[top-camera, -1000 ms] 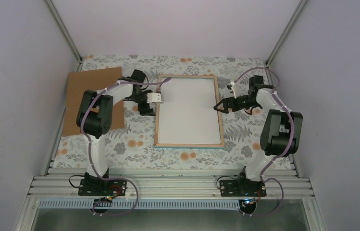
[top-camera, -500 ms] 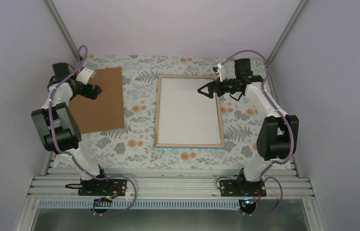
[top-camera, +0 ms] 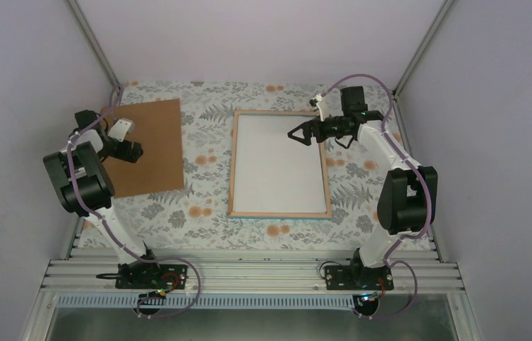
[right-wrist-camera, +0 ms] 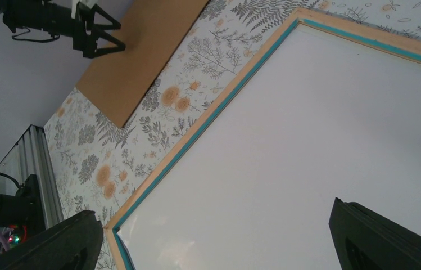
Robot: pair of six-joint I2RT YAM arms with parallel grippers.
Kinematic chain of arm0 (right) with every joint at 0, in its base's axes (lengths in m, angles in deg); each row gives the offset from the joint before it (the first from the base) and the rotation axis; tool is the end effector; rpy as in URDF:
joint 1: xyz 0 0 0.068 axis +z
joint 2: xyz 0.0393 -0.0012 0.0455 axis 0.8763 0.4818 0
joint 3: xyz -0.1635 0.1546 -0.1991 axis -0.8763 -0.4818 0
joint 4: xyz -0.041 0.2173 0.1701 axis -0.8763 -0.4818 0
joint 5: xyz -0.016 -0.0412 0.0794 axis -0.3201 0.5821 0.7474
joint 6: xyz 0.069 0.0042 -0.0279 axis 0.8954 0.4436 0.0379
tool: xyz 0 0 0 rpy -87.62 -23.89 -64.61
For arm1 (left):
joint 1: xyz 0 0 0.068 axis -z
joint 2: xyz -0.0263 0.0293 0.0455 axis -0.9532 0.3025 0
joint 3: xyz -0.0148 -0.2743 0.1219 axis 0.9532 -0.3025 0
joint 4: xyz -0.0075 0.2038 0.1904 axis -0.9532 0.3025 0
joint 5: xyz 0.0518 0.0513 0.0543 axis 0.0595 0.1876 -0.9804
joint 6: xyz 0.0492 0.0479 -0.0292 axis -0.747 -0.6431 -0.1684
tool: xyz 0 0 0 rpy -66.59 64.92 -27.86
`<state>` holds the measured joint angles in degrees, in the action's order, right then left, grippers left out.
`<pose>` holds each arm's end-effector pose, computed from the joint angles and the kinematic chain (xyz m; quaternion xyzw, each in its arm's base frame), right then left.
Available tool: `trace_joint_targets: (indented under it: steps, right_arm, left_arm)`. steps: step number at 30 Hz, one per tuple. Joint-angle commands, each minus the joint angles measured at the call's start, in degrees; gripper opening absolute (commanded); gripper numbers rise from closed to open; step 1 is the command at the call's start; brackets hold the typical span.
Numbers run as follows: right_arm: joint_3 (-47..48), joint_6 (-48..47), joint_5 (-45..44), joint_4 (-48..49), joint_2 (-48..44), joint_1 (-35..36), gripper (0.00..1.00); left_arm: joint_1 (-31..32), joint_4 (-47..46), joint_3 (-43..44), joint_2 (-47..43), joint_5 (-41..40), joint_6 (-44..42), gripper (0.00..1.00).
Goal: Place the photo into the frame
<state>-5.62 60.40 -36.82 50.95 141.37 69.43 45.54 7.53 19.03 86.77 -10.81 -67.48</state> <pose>0.3875 0.1044 0.2817 -0.2780 0.8274 0.3925 0.2899 0.3970 0.1766 0.1611 0.1353 0.9501 -0.0254 0.2798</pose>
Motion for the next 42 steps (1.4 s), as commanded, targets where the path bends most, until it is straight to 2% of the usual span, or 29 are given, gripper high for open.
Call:
trace_joint_targets:
  steps: [1,6,12,18,23,26,31,36,42]
  right_arm:
    - [1.11,0.02,-0.1,0.35,-0.01,0.34,1.0]
    - [1.48,0.13,0.29,0.28,0.26,0.38,1.0]
    - [1.53,0.41,0.94,0.44,0.49,0.47,1.0]
    - [1.66,0.15,0.59,0.18,0.72,1.02,1.0]
    - [1.73,-0.32,-0.22,-0.12,0.77,1.67,1.0]
    - [1.51,-0.55,-0.49,-0.14,0.43,1.94,1.0]
    - [1.28,-0.42,-0.33,0.57,0.24,3.26,1.0]
    - [1.23,6.25,2.44,5.95,1.95,8.98,1.0]
    - [5.23,20.48,2.39,18.6,8.27,18.95,1.0]
  left_arm:
    - [0.82,1.56,-4.86,0.39,1.23,-5.23,1.0]
    - [2.93,5.27,-11.83,-0.65,2.83,-11.2,1.0]
    - [10.06,4.52,-21.77,-4.45,-0.46,-16.21,1.0]
    - [14.14,4.62,-24.76,-7.55,-3.15,-18.96,1.0]
    - [20.54,4.04,-29.84,-11.24,-5.97,-20.37,0.99]
    - [19.12,4.24,-27.55,-13.45,-3.4,-18.47,0.99]
    - [12.2,4.66,-20.74,-16.54,2.99,-14.77,1.0]
    - [5.22,5.07,-11.67,-14.42,8.0,-7.86,1.0]
    - [0.41,3.47,-6.78,-10.91,6.37,-2.96,1.0]
